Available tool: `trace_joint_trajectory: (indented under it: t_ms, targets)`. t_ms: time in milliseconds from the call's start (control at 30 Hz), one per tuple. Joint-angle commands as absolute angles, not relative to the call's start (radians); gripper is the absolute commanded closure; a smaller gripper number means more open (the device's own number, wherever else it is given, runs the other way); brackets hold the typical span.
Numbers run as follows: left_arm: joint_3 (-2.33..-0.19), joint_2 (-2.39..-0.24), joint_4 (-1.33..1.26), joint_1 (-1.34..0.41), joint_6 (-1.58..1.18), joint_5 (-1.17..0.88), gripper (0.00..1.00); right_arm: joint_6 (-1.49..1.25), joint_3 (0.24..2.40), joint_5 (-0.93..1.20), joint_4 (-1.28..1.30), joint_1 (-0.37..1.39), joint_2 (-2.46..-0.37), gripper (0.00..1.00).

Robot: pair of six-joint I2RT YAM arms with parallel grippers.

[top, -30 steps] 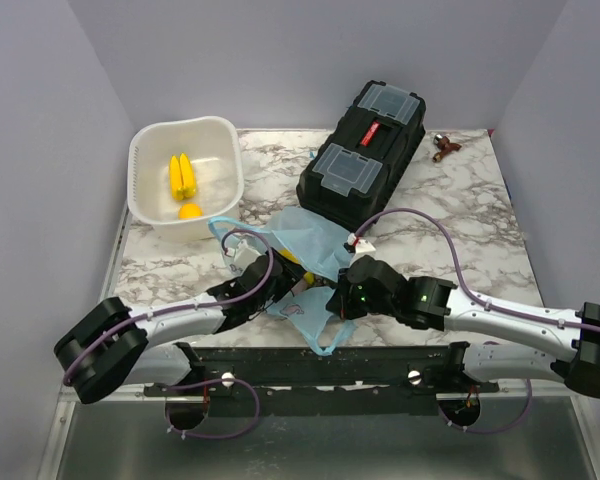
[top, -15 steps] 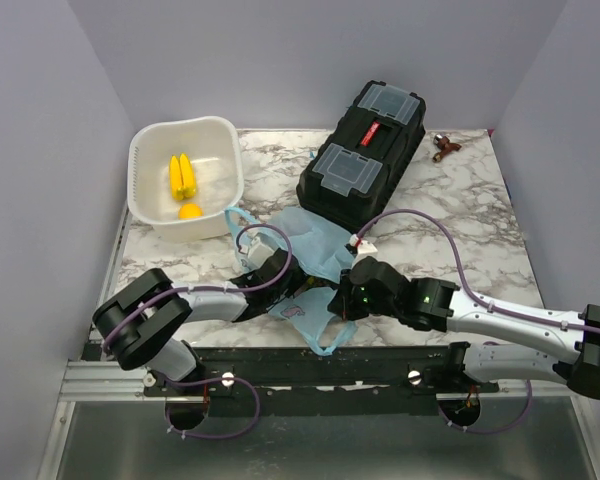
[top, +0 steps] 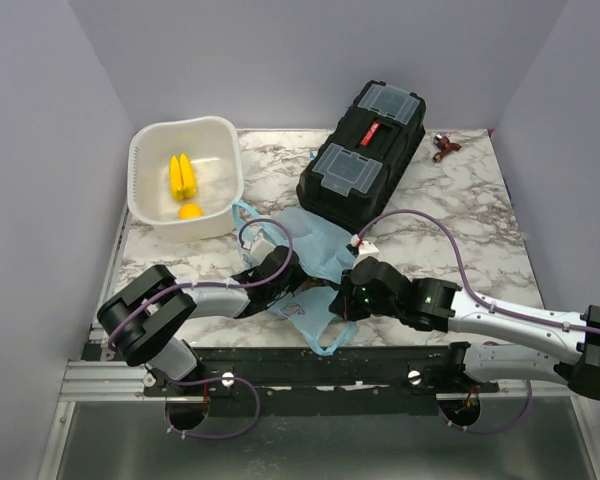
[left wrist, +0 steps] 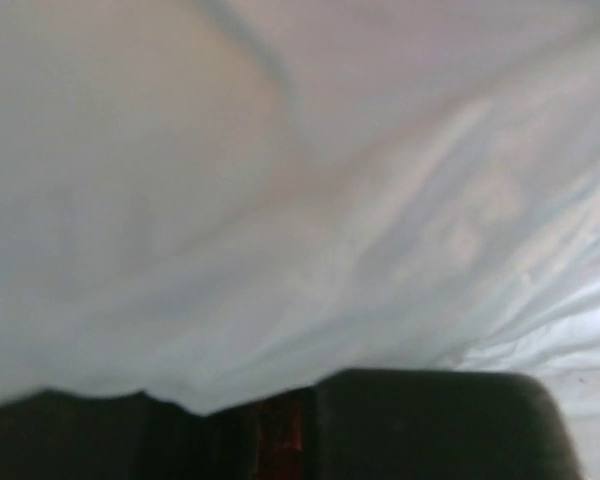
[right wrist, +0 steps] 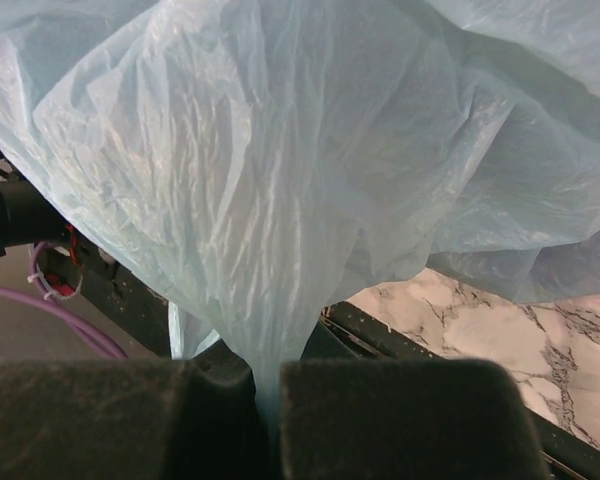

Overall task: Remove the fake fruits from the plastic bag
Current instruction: Take out the fake fruit from the plastic bag.

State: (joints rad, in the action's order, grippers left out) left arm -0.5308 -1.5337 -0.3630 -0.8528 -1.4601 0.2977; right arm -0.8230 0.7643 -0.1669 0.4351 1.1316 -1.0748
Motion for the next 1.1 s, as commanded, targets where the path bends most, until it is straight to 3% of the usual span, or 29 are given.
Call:
trace_joint_trajectory:
  t_ms: [0,200,533,1067]
  targets:
    - [-0.531,-1.410,-0.324,-0.823,-1.342,0.236,1.00,-0.834,0.757,-0.181,0.459,1.138,-1.054,0.98]
    - [-0.463,-1.199,-0.313,-0.778,-1.232,0.107,1.00,-0.838,0.755,-0.190,0.469,1.138,-1.043,0.98]
    - [-0.318,-0.999,-0.449,-0.738,-1.289,-0.345,1.00,-0.849,0.737,-0.206,0.469,1.138,-1.035,0.98]
    - [-0.398,-0.612,0.166,-0.787,-1.006,-0.575,1.00,-0.840,0.760,-0.231,0.475,1.137,-1.060,0.98]
